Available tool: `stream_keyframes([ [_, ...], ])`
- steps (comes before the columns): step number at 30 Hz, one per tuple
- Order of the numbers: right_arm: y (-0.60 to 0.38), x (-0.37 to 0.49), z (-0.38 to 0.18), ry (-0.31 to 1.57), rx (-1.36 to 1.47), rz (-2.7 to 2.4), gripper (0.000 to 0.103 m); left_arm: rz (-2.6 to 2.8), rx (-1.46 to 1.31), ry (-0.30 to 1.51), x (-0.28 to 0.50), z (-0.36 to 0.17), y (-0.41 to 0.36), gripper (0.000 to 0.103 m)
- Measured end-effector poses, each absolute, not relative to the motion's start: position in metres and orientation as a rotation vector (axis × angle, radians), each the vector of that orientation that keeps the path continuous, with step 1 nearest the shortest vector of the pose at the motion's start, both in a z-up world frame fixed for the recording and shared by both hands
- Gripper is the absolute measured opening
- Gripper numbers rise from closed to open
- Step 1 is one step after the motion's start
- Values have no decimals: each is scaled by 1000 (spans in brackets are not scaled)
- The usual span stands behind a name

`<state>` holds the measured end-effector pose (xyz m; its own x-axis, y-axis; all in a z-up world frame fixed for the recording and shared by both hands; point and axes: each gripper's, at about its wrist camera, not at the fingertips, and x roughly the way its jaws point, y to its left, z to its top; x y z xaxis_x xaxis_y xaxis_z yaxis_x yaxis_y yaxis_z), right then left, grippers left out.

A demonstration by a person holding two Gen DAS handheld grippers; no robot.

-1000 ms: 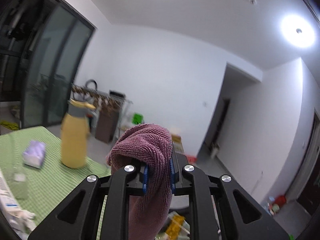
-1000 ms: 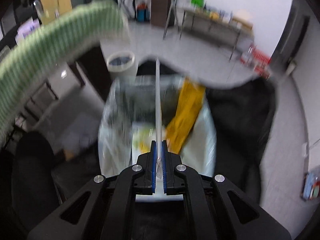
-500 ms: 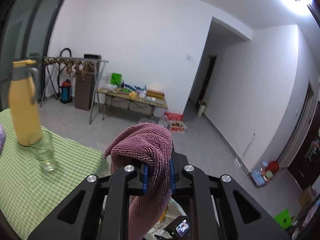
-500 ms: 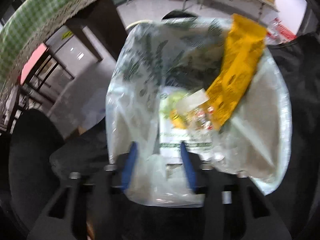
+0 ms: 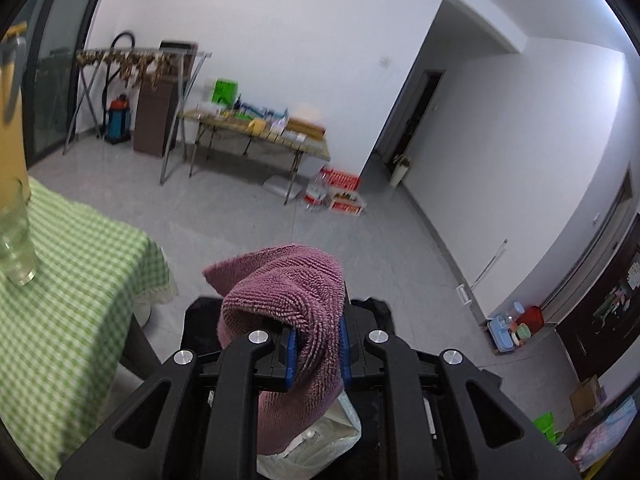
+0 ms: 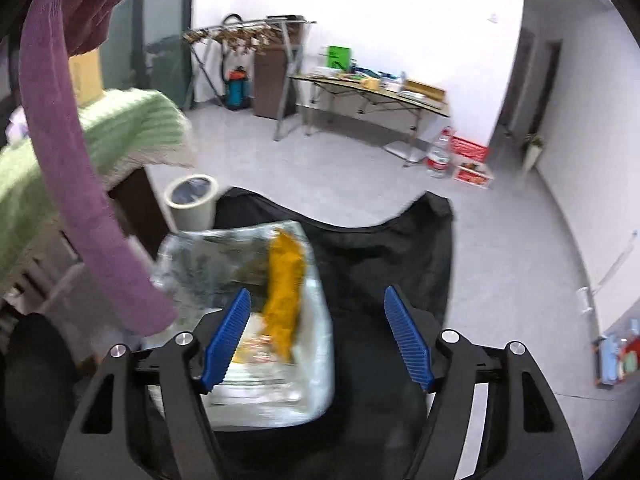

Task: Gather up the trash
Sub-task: 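Lower the maroon cloth into the white trash bag and open the left gripper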

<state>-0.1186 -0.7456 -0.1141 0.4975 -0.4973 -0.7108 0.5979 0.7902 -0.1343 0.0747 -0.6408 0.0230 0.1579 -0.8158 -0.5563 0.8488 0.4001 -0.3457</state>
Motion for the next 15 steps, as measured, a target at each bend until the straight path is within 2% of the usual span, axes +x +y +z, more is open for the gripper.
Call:
stream_keyframes([
  [8, -754, -130, -122, 793, 276, -599, 67, -1114, 162, 801, 82, -14, -713, 13],
  [15, -754, -132, -121, 769, 315, -571, 67, -1077, 284, 791, 71, -40, -741, 13],
])
